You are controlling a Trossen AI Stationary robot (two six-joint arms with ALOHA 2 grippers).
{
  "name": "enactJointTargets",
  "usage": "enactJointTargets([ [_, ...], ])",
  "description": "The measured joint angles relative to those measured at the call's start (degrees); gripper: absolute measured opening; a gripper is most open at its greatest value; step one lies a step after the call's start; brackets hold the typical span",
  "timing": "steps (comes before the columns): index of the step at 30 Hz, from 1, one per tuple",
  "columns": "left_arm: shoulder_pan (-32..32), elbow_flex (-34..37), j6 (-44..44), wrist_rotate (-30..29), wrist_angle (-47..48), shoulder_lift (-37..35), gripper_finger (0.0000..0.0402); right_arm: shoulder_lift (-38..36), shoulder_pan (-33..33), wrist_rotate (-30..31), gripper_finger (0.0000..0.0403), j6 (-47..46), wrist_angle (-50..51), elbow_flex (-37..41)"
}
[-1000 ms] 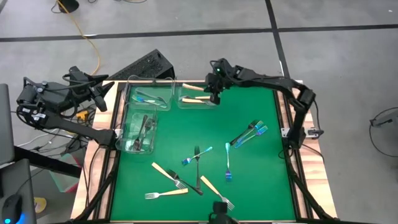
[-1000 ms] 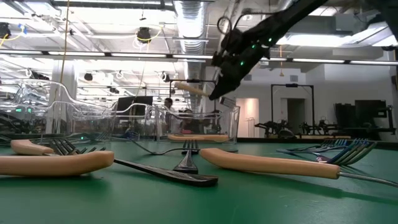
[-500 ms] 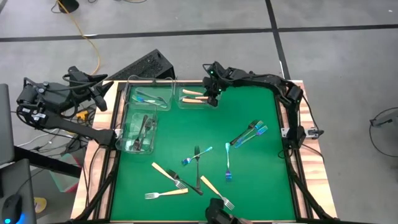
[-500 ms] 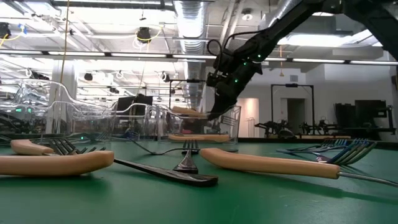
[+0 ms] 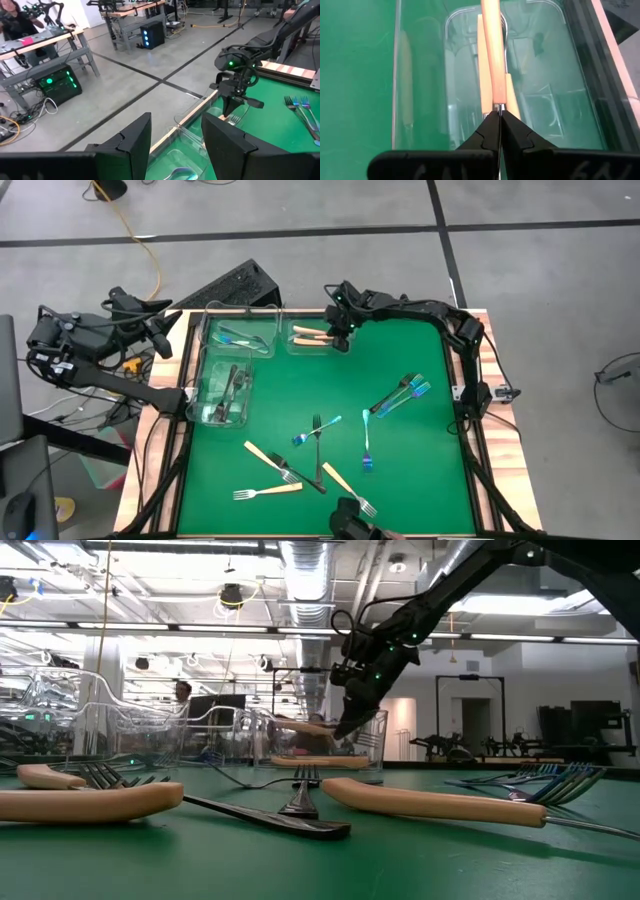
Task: Sort silverware by color (type)
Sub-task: Put the yellow fork into the top right transparent bin, then put the black fork into the middle left transparent bin
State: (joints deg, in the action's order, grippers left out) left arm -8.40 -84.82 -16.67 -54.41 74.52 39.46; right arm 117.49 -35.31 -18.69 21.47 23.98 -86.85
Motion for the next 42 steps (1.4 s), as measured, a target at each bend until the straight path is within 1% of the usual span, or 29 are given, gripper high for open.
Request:
enactJointTargets([
  [3,0.0,0.0,-0.4,0.0,0.4,0.0,0.016,0.0,0.0,0.3,0.0032,0.0,-0.4,0.0],
  [6,0.0,0.0,-0.9,0.0,0.7,0.0,0.016,0.0,0.0,0.3,0.0051,0.1,-0.3,0.0],
  [14,0.0,0.0,-1.1,0.0,0.8,0.0,0.016,-0.4,0.0,0.6,0.0131,0.0,0.7,-0.5],
  [17,0.0,0.0,-1.4,0.0,0.6,0.0,0.016,-1.8,0.0,0.6,0.0154,0.0,4.6,-4.4],
  [20,0.0,0.0,-2.5,0.9,-0.1,0.0,0.016,-3.2,0.1,0.6,0.0168,1.9,12.8,-11.5],
  [22,0.0,0.0,-2.4,4.3,-2.3,0.0,0.016,-3.7,0.4,0.6,0.0173,3.9,20.4,-17.2],
  [27,0.0,0.0,0.9,15.6,-8.7,1.9,0.016,-5.7,1.8,0.6,0.0174,6.5,36.4,-31.7],
  [31,0.0,0.0,3.1,22.5,-10.1,6.6,0.016,-7.7,3.6,0.7,0.017,6.7,45.9,-38.7],
  [33,0.0,0.0,4.4,26.1,-10.1,10.1,0.016,-9.3,4.7,0.8,0.0169,6.0,49.6,-40.3],
  [36,0.0,0.0,5.1,32.4,-10.1,16.4,0.016,-12.7,6.6,1.0,0.0168,4.1,54.0,-40.6],
  [40,-0.2,0.0,6.8,43.4,-9.8,25.3,0.016,-16.8,9.2,2.9,0.0168,0.1,61.0,-40.3],
  [42,-1.0,0.0,9.0,47.8,-9.8,29.6,0.016,-18.7,10.7,3.0,0.0168,-2.3,64.0,-40.3],
])
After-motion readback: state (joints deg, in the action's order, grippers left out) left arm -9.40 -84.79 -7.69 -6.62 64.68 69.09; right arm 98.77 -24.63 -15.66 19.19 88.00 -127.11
